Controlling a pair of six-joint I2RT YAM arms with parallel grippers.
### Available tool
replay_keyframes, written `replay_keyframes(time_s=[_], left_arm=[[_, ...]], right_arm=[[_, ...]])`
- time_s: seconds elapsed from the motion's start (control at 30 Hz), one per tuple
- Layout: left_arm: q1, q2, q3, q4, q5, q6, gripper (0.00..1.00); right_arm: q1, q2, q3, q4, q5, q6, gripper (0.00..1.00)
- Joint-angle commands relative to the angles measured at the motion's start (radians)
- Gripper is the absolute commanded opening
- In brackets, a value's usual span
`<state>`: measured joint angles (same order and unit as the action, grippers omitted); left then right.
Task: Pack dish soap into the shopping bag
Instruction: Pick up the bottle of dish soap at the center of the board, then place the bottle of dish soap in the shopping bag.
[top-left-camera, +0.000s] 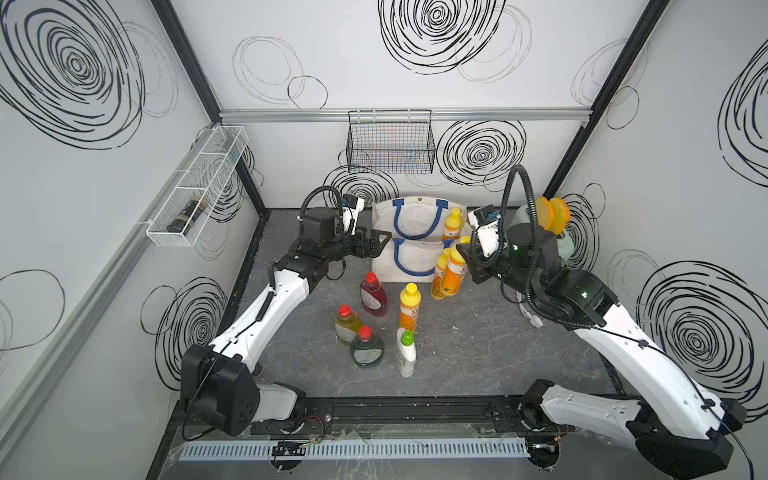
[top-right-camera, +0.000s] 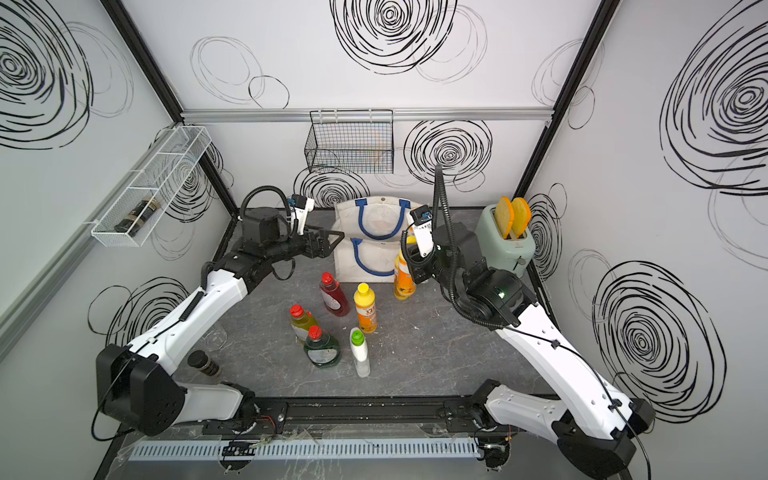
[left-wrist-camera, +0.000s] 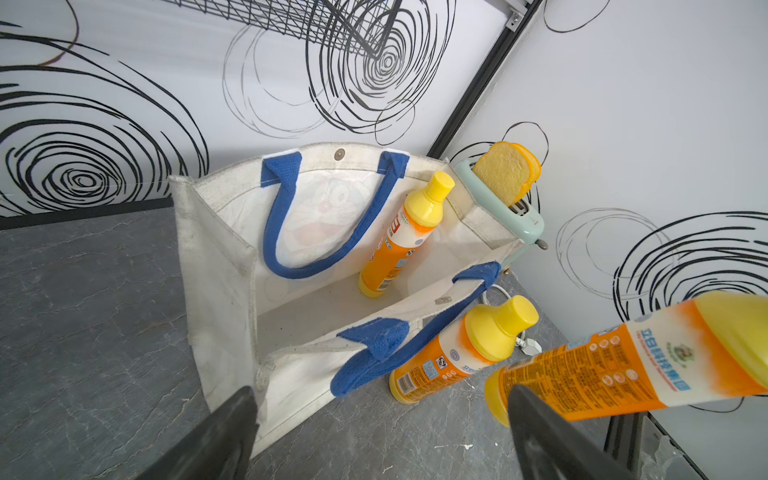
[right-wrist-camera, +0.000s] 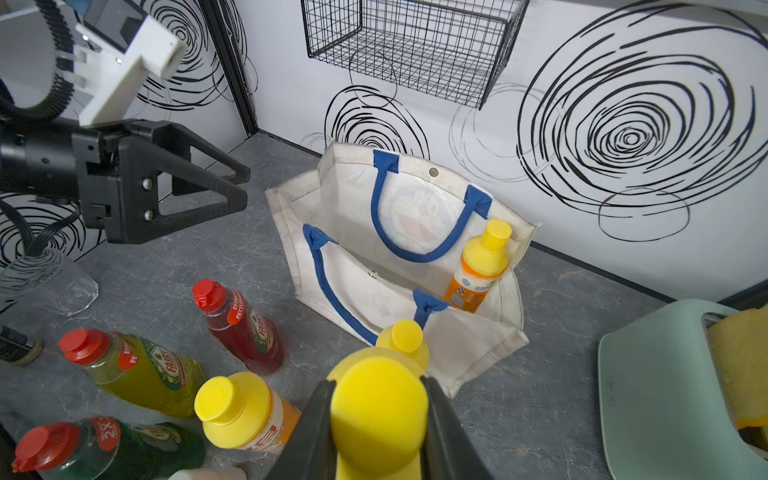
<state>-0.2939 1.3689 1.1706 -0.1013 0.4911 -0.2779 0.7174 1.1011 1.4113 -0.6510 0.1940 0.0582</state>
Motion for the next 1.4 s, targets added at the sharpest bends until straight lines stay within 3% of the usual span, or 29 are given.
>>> replay_keyframes(time_s=[0.0,0.87,1.37], left_arm=[[-0.003,0.001,-0.005,0.050,0.015,0.004,0.96],[0.001,-0.012,-0.002,0.048,0.032,0.003,0.96],[0.006,-0.015,-0.001,0.052,0.038,-0.001,0.96]], right_arm=[[-0.024,0.009,0.102,0.048,-0.034,-0.026,0.00],[-0.190,0.266,0.554,-0.056,-0.187,-0.063,0.00],[-0.208,0.307,0.674,-0.079,-0.205,-0.067,0.00]])
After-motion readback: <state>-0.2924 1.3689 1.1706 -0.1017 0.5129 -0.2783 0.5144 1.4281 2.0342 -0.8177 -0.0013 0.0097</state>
